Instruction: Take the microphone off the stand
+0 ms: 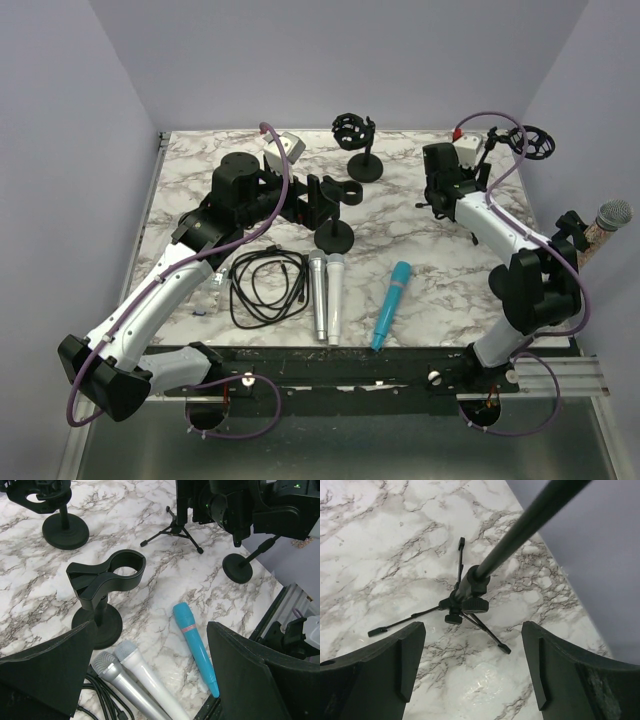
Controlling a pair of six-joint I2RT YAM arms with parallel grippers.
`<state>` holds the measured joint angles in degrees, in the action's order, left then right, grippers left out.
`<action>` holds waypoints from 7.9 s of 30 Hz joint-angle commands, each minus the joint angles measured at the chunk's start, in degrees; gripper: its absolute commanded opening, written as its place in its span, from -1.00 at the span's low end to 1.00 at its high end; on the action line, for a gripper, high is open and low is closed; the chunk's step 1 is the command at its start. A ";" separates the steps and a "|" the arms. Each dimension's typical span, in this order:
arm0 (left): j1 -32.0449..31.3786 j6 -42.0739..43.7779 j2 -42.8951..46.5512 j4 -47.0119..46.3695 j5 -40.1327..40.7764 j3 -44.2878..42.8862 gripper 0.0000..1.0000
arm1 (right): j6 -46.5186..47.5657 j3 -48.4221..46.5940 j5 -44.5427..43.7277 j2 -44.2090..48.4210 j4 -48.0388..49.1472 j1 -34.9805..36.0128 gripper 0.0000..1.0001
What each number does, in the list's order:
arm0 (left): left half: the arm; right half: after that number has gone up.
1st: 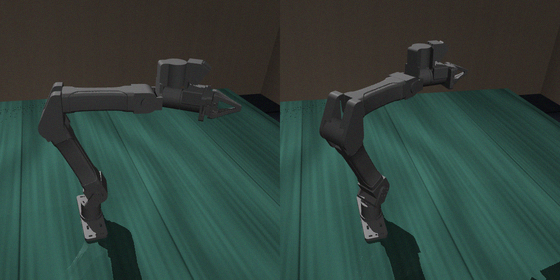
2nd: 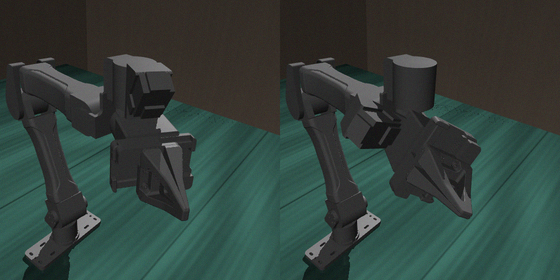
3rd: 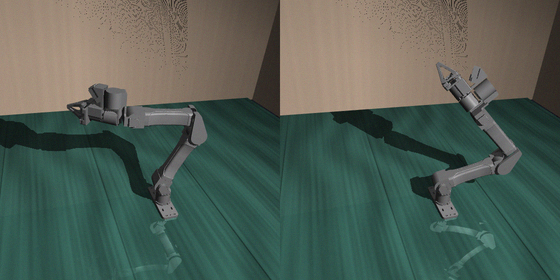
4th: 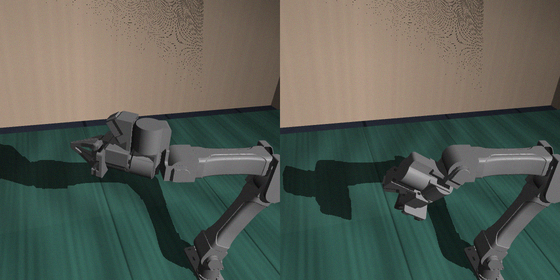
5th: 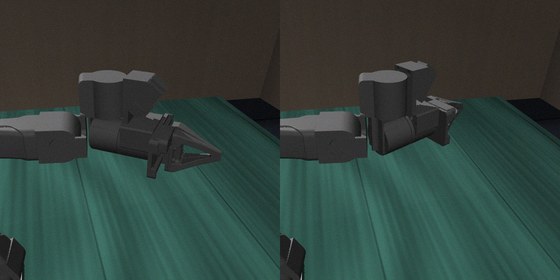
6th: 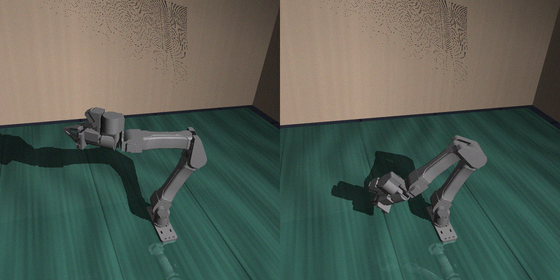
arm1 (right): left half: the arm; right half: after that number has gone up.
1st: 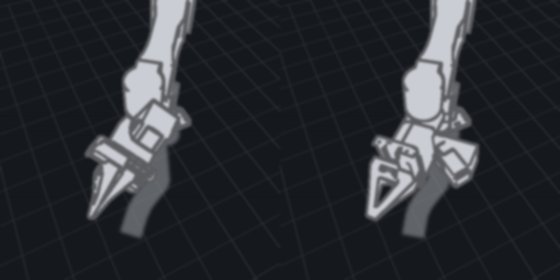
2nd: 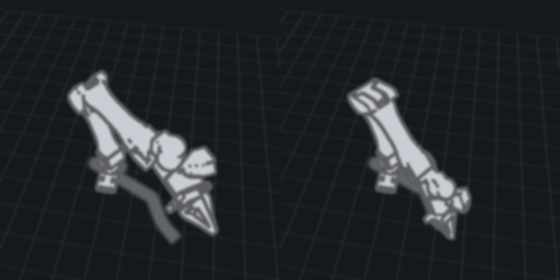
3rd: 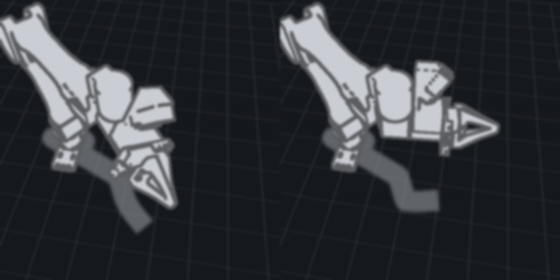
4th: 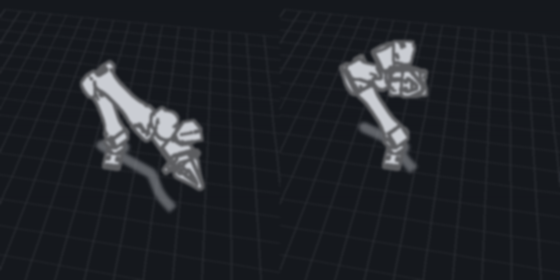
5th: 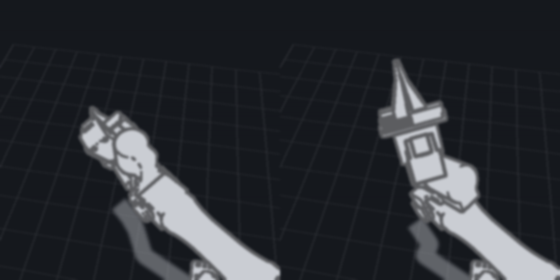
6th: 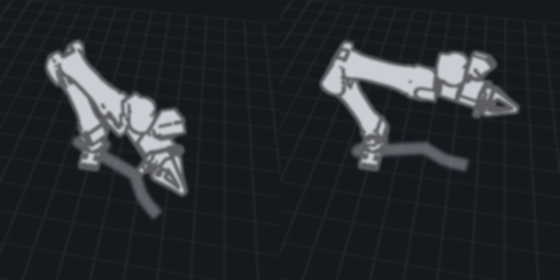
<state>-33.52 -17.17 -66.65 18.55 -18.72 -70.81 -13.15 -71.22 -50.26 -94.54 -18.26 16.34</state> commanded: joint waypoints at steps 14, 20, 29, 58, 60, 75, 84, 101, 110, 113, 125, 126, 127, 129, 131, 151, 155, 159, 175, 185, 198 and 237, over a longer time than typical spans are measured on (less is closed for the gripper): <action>-0.35 0.39 0.78 0.04 -0.79 -0.36 0.90 | -9.14 5.84 4.42 0.75 12.09 -5.33 0.24; -0.34 0.38 0.38 0.10 -0.80 -0.38 0.90 | -2.63 3.94 5.79 -0.81 12.62 -6.05 0.20; -0.35 0.38 -0.01 0.12 -0.80 -0.38 0.90 | -1.45 0.08 6.81 -3.41 6.08 -6.05 -0.17; -1.20 0.47 -0.57 0.21 -1.09 -0.47 0.90 | 37.37 -8.27 -3.25 -17.03 4.38 0.80 -0.70; -1.27 0.47 -0.73 0.17 -1.20 -0.42 0.90 | 37.60 -9.62 -3.78 -17.33 3.83 0.76 -0.68; -2.02 0.73 -0.16 0.50 -0.64 -0.62 0.90 | 17.00 -7.84 5.12 -6.92 -3.90 0.75 0.41; -2.68 0.82 -0.74 0.74 -0.85 -0.85 0.90 | 1.49 -3.63 7.70 -0.85 0.78 -1.58 0.64; -2.82 1.10 0.10 0.73 -1.23 -1.00 0.91 | -0.98 -1.99 17.71 -1.65 4.93 -7.96 0.12; -2.87 1.43 0.34 1.06 -0.83 -1.13 0.91 | 1.68 -4.80 16.72 -4.42 2.88 -8.30 -0.03; -2.78 1.44 0.31 1.08 -0.86 -1.17 0.91 | 2.56 -4.78 16.47 -4.84 3.23 -8.31 -0.07; -2.80 1.62 -0.81 1.20 -0.25 -1.05 0.90 | 8.18 -3.95 13.96 -5.52 5.03 -8.20 -0.49; -2.83 1.61 -0.93 1.14 -0.43 -1.08 0.91 | 8.50 -3.80 13.81 -5.36 5.08 -8.20 -0.53; -2.78 1.53 -1.06 1.03 -0.66 -1.12 0.91 | 8.93 -3.69 13.78 -5.16 5.28 -8.20 -0.54; -2.86 1.31 -1.11 1.00 -0.96 -1.13 0.91 | 10.30 -2.98 14.57 -4.54 6.17 -8.16 -0.60; -2.82 1.18 -1.20 0.98 -1.14 -1.14 0.91 | 12.14 -2.48 14.86 -3.95 7.17 -7.96 -0.75; -2.93 0.56 -2.20 0.74 -2.63 -1.19 0.90 | 37.78 -10.00 2.34 -14.04 2.05 -1.65 -0.99; -2.95 0.95 -2.39 1.03 -1.46 -1.10 0.91 | 33.85 -11.11 1.78 -14.09 0.78 -0.77 -0.27; -2.94 1.41 -2.38 1.32 -1.16 -1.27 0.91 | 27.36 -13.68 4.74 -13.31 -3.39 -0.61 0.08; -2.91 1.25 -2.18 1.06 -1.96 -1.09 0.91 | 15.52 -18.66 11.89 4.01 0.73 -0.59 0.42; -2.91 1.42 -2.16 2.01 -1.18 -1.82 0.91 | 13.32 -30.94 13.34 1.47 1.85 -2.84 0.49; -2.99 1.44 -1.80 1.69 -1.39 -1.64 0.91 | 5.91 -35.64 24.54 -5.35 -2.80 -9.49 0.89; -2.97 0.92 -2.76 1.69 -2.23 -1.70 0.91 | -6.02 -16.28 47.12 2.82 -13.86 -11.42 1.00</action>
<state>-36.14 -16.05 -69.45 19.88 -19.55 -71.02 -16.10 -90.30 -11.33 -96.49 -27.38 5.23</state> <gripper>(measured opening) 0.949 0.998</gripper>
